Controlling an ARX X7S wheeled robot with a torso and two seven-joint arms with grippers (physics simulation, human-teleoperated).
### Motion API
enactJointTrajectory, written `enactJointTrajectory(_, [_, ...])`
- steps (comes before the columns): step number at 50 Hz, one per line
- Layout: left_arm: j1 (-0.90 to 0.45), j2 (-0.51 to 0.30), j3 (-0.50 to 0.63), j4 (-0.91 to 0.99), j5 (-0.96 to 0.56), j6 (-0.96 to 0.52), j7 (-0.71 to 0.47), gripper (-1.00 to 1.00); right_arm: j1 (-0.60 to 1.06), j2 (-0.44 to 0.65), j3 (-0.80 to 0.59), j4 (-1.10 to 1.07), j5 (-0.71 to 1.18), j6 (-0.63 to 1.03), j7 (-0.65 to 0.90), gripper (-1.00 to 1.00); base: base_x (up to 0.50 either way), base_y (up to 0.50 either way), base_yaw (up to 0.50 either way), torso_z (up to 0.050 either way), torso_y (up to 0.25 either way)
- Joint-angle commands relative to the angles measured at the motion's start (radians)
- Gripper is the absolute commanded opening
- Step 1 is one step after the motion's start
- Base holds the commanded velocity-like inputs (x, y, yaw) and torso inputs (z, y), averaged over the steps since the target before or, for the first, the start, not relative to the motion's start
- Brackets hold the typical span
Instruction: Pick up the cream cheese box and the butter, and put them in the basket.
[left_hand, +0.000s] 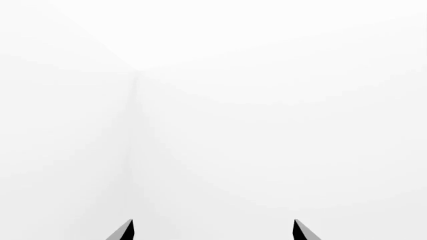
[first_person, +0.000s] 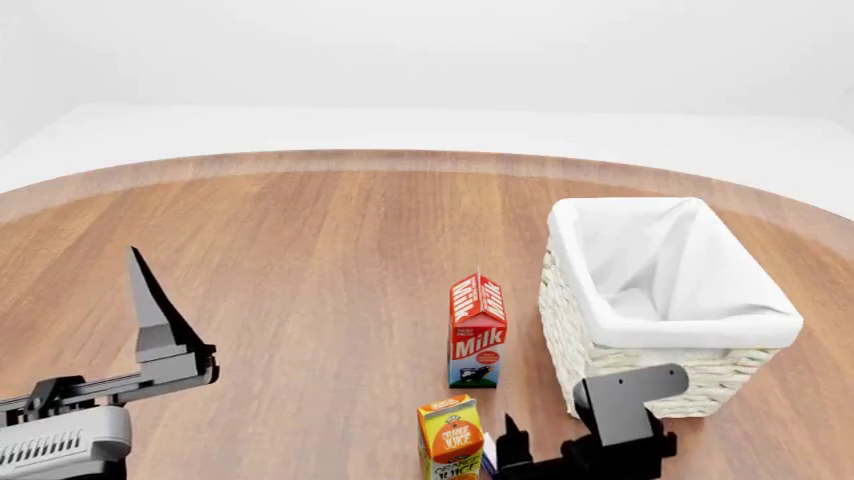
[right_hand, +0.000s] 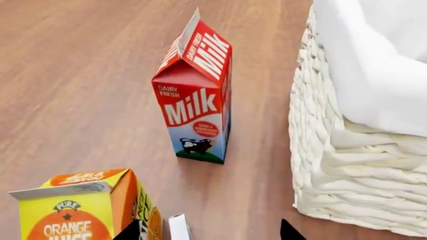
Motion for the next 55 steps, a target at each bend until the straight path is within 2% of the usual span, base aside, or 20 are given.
enactJointTrajectory(1, [-0.005,0.012,-0.015,-0.006,0.007,-0.007,0.013,1.00,-0.024,-0.001,0.010,0.026,-0.026,-0.035,-0.025,1.00,0.00,0.00,0.00,0.000,0.000])
enactJointTrajectory(55, [-0.003,-0.008,-0.001,-0.011,-0.007,-0.009,-0.004,1.00,-0.066,0.000,-0.068,0.183,-0.094,-0.144,-0.050,1.00,0.00,0.00,0.00,0.000,0.000])
